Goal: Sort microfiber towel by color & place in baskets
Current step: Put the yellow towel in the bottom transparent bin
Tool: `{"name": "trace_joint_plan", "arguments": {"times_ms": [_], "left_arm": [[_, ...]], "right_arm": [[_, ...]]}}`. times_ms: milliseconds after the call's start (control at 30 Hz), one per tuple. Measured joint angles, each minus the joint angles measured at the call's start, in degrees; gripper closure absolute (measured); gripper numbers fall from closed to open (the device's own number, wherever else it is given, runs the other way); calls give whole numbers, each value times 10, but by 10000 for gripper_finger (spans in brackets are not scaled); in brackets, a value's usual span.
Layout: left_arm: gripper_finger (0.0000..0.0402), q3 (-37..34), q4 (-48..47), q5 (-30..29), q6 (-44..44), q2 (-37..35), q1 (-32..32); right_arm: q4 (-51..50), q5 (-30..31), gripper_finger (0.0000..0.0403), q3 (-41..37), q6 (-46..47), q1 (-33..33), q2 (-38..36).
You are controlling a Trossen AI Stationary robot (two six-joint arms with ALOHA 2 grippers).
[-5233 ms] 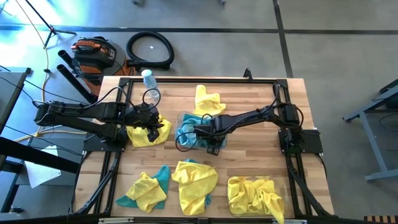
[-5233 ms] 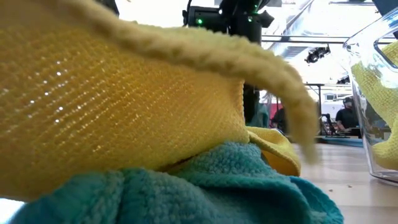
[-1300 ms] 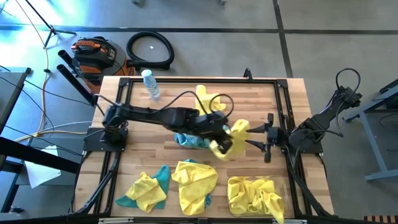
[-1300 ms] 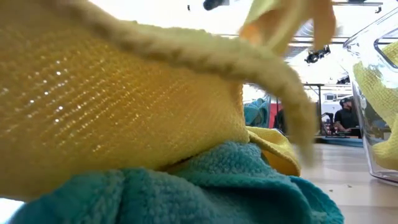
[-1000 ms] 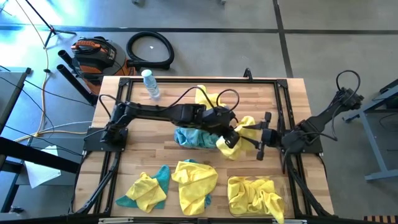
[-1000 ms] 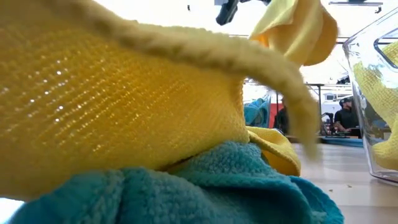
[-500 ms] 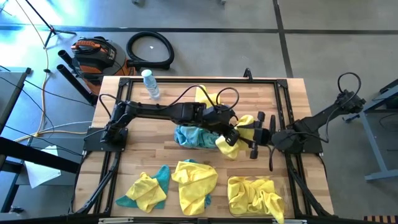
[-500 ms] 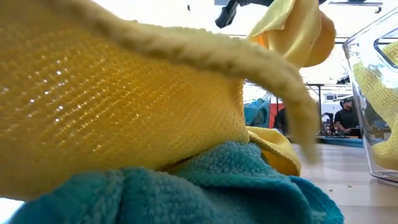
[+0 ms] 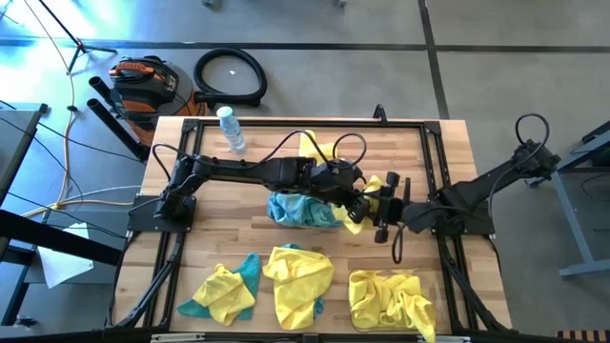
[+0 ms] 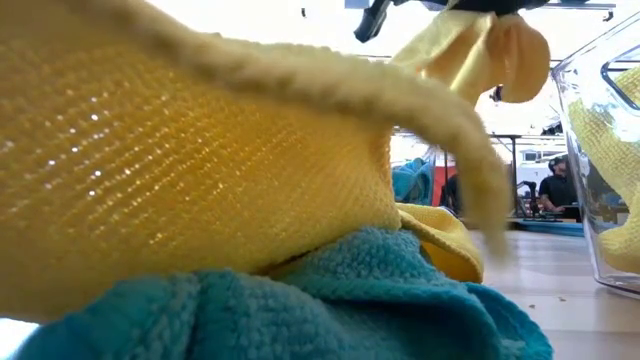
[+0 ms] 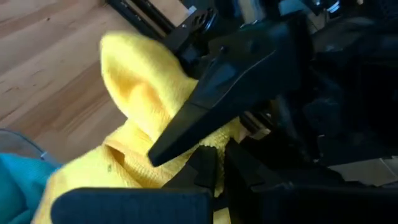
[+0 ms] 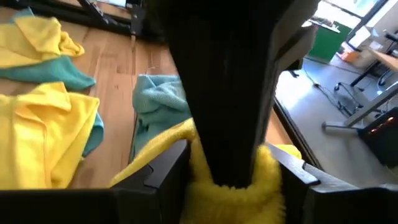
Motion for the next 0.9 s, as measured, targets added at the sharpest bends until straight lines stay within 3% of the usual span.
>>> {"name": "trace_joint_plan", "arguments": {"times_ms": [267,567,900], "left_arm": [[401,0,4,-1,1,0,0],[378,0,5,16,36,0,0],[307,-1,12,20,88,-5,13]], "right_arm": [[-33,12,245,0,59,0,0],[-69,-26,385,1,104,0,-1],[-129,-39,373,-3,161,1,-15]]}}
